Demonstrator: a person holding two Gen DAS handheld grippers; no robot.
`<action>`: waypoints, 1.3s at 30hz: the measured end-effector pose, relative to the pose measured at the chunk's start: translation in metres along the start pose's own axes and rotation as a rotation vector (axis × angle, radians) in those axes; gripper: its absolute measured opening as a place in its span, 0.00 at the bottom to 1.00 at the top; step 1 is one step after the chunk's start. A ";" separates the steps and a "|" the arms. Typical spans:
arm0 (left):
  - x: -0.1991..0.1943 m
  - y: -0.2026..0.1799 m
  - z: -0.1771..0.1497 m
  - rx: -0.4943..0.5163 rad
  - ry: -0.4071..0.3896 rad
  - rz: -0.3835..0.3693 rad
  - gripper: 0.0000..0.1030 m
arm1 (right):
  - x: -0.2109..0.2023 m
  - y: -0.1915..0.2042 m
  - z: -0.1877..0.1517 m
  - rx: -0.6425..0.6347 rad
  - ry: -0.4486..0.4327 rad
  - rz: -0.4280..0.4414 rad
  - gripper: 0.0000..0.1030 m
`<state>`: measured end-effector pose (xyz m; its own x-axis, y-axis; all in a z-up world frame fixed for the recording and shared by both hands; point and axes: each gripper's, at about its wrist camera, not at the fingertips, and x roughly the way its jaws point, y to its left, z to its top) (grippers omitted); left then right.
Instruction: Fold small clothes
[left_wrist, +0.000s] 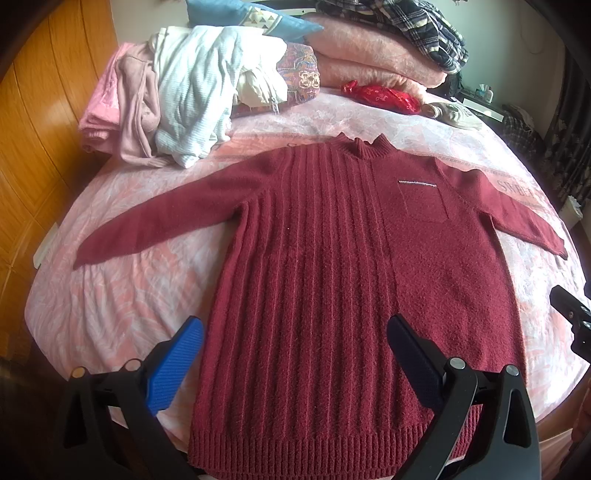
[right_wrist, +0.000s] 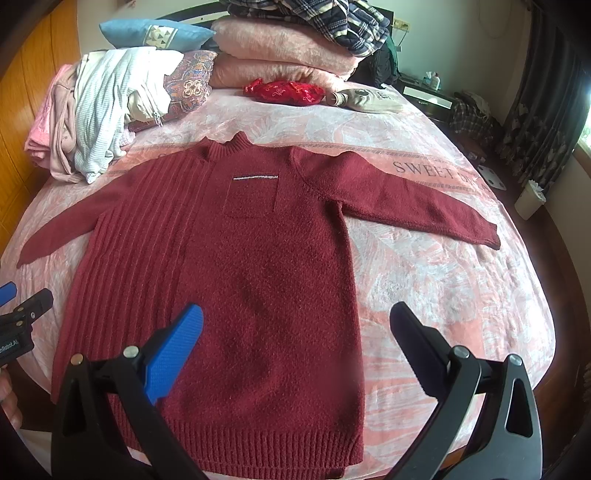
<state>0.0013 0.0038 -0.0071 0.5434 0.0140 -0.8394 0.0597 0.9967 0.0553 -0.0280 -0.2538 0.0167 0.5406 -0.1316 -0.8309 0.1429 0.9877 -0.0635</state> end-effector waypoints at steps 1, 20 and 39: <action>0.001 0.000 -0.001 0.000 0.000 0.000 0.96 | 0.000 0.000 0.000 0.000 0.000 0.000 0.98; 0.004 0.002 -0.001 -0.002 0.002 0.003 0.96 | 0.000 0.000 0.001 0.000 -0.001 -0.002 0.98; 0.003 0.003 -0.001 -0.002 0.003 0.003 0.96 | 0.000 -0.001 0.000 -0.003 -0.002 -0.002 0.98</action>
<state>0.0025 0.0064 -0.0104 0.5410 0.0172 -0.8409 0.0565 0.9968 0.0568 -0.0280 -0.2547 0.0168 0.5420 -0.1339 -0.8297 0.1418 0.9876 -0.0667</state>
